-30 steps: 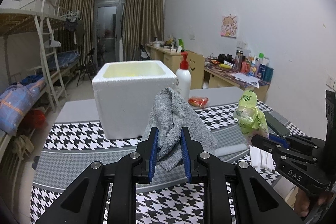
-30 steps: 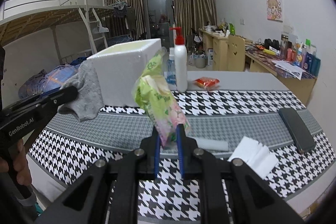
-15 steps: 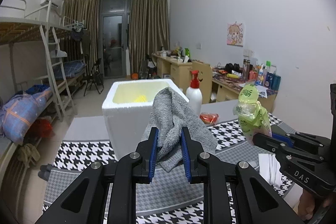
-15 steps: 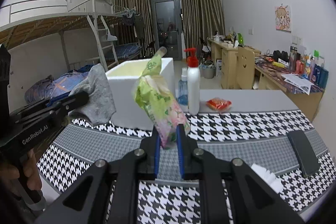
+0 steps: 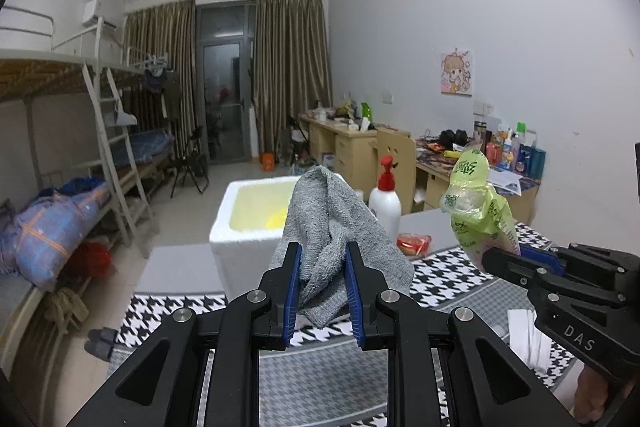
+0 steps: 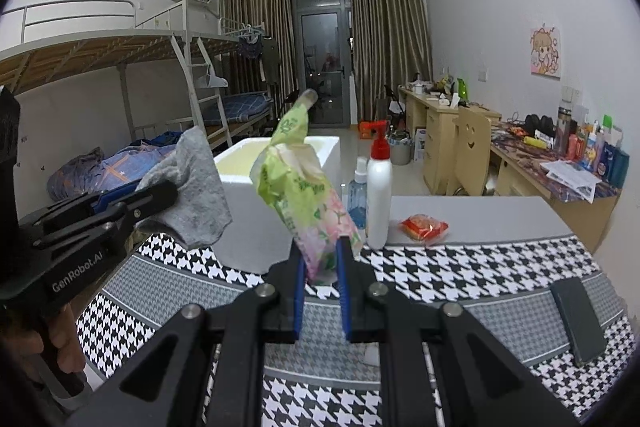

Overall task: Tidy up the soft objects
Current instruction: 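Carry the sock with the left tool while the right tool lifts the tissue pack toward the box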

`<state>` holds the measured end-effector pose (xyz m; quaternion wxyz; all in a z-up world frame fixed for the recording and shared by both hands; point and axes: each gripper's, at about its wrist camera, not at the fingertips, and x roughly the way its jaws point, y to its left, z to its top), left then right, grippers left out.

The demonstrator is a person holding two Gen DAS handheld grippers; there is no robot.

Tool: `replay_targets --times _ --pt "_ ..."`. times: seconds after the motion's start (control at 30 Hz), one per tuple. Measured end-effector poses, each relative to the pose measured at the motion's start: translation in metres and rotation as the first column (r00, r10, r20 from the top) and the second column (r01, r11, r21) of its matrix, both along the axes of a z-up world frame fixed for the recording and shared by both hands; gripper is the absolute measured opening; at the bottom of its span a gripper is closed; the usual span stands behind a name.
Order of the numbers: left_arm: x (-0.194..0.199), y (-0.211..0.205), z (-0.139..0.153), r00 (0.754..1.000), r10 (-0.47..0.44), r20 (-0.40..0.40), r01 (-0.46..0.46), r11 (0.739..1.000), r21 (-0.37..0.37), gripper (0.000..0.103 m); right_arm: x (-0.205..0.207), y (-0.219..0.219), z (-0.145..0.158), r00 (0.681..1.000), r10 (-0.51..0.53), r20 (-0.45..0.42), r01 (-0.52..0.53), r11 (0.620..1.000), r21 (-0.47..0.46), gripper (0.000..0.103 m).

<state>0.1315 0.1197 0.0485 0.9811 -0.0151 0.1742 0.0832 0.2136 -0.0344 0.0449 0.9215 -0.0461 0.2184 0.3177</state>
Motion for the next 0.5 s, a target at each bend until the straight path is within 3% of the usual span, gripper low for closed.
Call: replay_targets --times 0.5 --pt "0.024 0.007 0.027 0.999 0.019 0.035 -0.020 0.999 0.030 0.023 0.010 0.020 0.035 0.998 -0.031 0.049 0.031 1.000 -0.001 0.018"
